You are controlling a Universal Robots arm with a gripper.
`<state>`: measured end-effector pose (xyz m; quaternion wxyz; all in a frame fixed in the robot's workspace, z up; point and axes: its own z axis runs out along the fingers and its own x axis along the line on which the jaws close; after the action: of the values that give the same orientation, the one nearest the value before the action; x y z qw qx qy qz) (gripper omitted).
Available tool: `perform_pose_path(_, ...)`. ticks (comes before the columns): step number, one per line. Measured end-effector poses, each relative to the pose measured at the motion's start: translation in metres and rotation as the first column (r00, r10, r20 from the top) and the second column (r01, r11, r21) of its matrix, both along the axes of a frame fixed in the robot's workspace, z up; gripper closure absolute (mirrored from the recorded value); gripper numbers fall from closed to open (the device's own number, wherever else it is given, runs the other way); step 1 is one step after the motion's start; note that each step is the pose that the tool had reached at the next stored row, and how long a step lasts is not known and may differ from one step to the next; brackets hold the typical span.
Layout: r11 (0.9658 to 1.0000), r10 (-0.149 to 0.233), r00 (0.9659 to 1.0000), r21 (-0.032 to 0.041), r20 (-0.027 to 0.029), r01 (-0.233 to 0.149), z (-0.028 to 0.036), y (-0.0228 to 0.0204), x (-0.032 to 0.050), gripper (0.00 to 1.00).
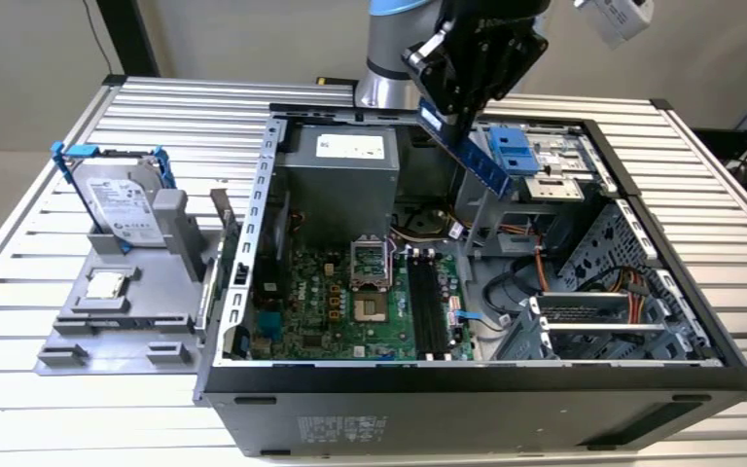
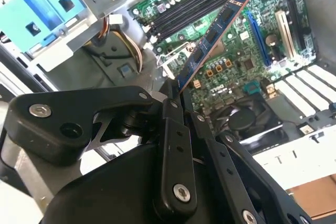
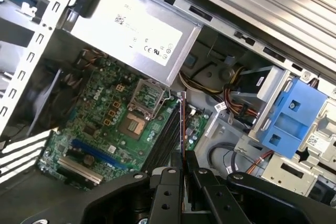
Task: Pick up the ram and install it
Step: 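Insert the ram into the slot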
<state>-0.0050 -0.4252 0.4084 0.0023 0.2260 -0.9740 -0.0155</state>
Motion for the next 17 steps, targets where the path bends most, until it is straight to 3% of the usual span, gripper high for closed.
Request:
perform_pose_path(4,0.9989,-0.048,0.9989,0.0000,0.0000,0.048,0.0000,0.0000,0.0000,1.00)
perform_pose_path(8,0.9955,-0.095,0.9955,0.0000,0.0000,0.095,0.0000,0.0000,0.0000,1.00)
perform_pose_path(12,0.9902,-0.140,0.9902,0.0001,0.0000,0.140,0.0000,0.0000,0.0000,1.00)
perform_pose_path(17,0.9807,-0.196,0.9807,0.0000,0.0000,0.196,0.0000,0.0000,0.0000,1.00)
